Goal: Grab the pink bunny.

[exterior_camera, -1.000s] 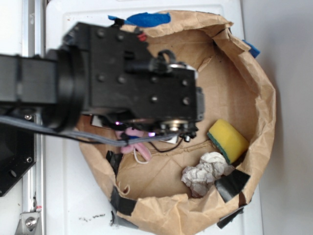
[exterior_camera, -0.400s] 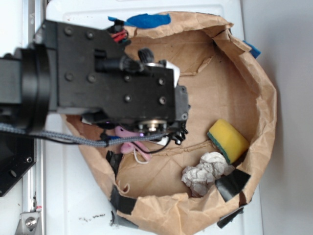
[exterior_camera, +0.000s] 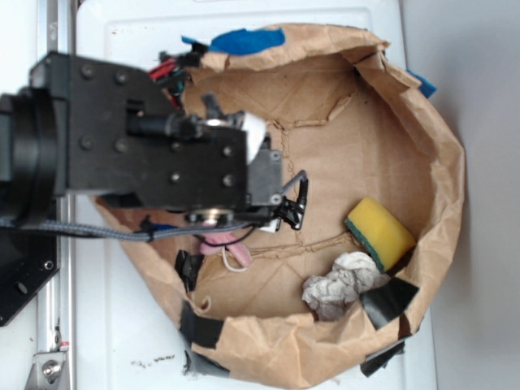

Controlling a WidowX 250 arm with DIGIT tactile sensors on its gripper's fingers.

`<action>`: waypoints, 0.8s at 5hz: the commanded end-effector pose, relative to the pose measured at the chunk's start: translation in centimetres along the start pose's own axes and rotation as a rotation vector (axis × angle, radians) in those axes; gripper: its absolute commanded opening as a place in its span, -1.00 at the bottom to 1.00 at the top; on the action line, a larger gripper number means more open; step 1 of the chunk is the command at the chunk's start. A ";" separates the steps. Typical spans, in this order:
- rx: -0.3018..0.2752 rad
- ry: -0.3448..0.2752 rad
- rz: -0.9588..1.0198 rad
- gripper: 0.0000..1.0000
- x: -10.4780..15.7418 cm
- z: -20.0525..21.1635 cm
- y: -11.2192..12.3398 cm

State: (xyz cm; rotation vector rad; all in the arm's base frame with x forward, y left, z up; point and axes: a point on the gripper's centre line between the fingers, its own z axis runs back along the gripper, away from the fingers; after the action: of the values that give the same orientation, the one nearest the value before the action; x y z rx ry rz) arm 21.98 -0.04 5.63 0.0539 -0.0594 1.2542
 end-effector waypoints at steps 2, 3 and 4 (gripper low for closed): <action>-0.031 -0.017 0.036 1.00 0.8 -1.8 -1.2; -0.019 -0.019 0.025 1.00 0.4 -2.7 -1.9; -0.040 0.001 -0.003 0.85 0.0 -2.4 -1.9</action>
State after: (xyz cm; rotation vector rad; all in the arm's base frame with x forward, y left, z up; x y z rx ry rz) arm 23.69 -0.30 2.71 0.0427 -0.0593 1.2606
